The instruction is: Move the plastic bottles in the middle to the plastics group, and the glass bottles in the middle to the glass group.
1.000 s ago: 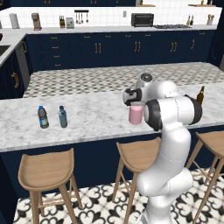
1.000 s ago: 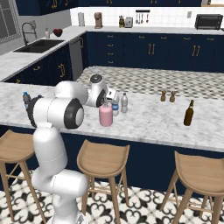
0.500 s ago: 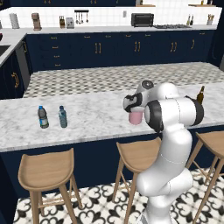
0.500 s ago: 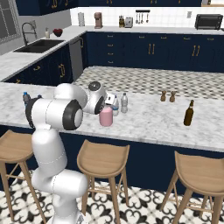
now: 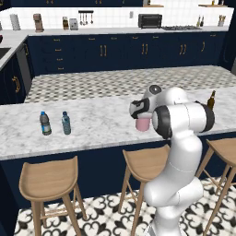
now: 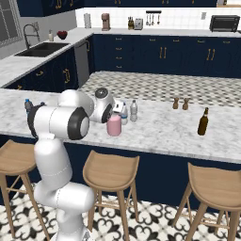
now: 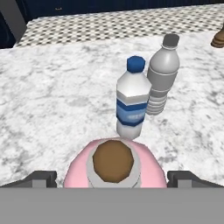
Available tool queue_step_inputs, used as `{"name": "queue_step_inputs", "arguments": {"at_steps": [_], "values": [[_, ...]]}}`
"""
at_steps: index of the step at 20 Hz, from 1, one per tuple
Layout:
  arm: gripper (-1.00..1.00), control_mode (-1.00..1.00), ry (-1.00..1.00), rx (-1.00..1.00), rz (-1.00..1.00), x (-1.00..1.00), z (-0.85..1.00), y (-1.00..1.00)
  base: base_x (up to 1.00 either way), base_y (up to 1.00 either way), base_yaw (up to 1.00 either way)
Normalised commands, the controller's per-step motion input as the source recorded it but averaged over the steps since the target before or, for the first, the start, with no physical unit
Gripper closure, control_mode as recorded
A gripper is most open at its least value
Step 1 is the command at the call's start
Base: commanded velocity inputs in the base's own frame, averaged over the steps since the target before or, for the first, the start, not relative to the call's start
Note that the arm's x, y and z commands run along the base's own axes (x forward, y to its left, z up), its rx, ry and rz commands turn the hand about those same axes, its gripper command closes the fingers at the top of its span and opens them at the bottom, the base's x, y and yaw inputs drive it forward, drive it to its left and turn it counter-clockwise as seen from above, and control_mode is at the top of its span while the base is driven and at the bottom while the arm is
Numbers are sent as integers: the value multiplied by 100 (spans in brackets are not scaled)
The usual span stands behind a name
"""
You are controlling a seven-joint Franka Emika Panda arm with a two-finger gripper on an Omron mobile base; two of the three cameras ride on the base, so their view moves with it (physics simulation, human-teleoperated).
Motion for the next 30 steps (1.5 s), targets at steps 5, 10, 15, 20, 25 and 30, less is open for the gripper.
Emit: {"name": "queue_step_inputs", "arguments": {"at_steps": [5, 10, 15, 20, 25, 30], "values": [[-100, -100, 0, -2, 0, 25, 0, 0, 0, 0, 0], [-100, -100, 0, 0, 0, 0, 0, 0, 0, 0, 0], [100, -100, -2, 0, 0, -1, 0, 0, 0, 0, 0], [100, -100, -4, 0, 0, -14, 23, 0, 0, 0, 0], [100, -100, -2, 0, 0, -42, 50, -10, 0, 0, 0], [100, -100, 0, 0, 0, -17, 35, -69, 0, 0, 0]]}}
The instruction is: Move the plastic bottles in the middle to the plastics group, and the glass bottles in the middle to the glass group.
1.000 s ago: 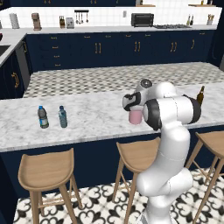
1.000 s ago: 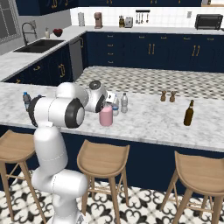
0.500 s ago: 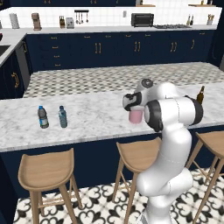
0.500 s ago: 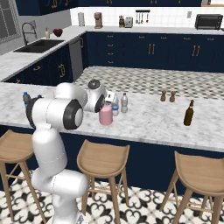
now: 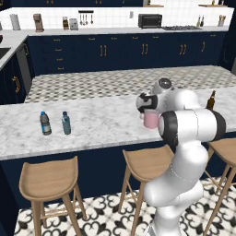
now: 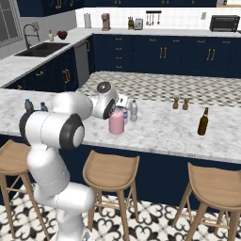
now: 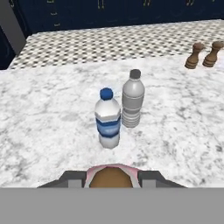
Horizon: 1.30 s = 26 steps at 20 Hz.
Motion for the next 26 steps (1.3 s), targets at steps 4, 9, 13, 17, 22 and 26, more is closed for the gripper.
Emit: {"name": "queue_step_inputs", "arguments": {"at_steps": [4, 9, 13, 17, 22, 26], "values": [[100, -100, 2, 0, 0, 0, 22, -100, 0, 0, 0], [100, -100, 0, -3, 0, 0, -5, -100, 0, 0, 0], [100, -100, 0, -8, 0, 0, -6, -100, 0, 0, 0], [100, -100, 0, -7, 0, 0, -5, -100, 0, 0, 0], [100, -100, 0, -7, 0, 0, -16, -100, 0, 0, 0], [100, -100, -4, -1, -1, -3, -42, -83, 0, 0, 0]]}}
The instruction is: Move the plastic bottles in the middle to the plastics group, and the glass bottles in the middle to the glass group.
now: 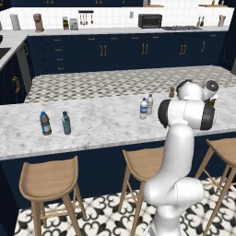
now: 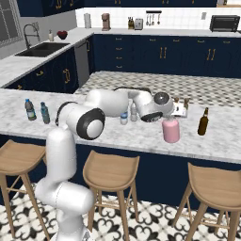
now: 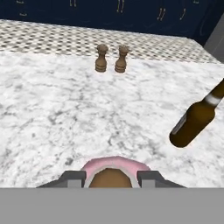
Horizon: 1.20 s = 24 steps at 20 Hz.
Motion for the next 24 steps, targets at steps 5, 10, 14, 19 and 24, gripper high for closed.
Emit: {"name": "queue_step_inputs", "arguments": {"at_steps": [5, 10, 14, 19, 24], "values": [[100, -100, -15, 0, -6, 0, -2, -77, 0, 0, 0], [100, -100, -11, 0, -7, 2, 0, -76, 0, 0, 0], [100, -100, 0, 0, -3, 1, 0, -45, 0, 0, 0], [100, -100, -1, -3, 0, 10, -9, -1, 0, 0, 0], [100, -100, -1, 0, 0, 48, 0, 0, 0, 0, 0]]}}
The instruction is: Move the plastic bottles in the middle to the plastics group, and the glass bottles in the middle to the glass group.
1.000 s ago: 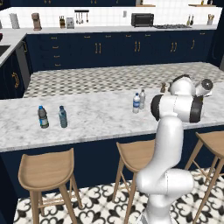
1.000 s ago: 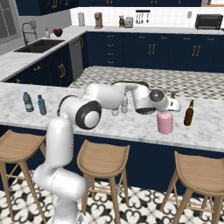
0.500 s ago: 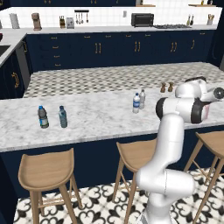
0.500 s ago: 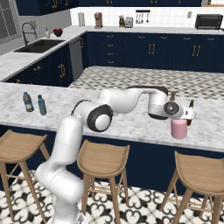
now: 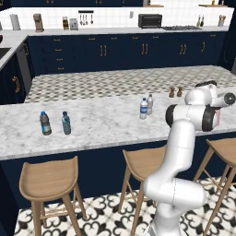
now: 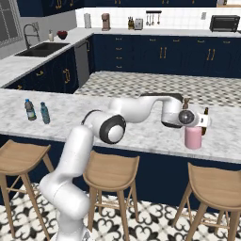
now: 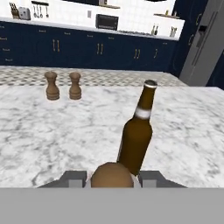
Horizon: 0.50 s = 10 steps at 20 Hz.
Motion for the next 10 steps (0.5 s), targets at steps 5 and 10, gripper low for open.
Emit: {"name": "queue_step_inputs", "arguments": {"at_steps": [5, 10], "values": [[100, -100, 0, 0, 0, 39, 3, 0, 0, 0, 0], [100, -100, -13, 0, 0, -4, 0, 0, 0, 0, 0]]}}
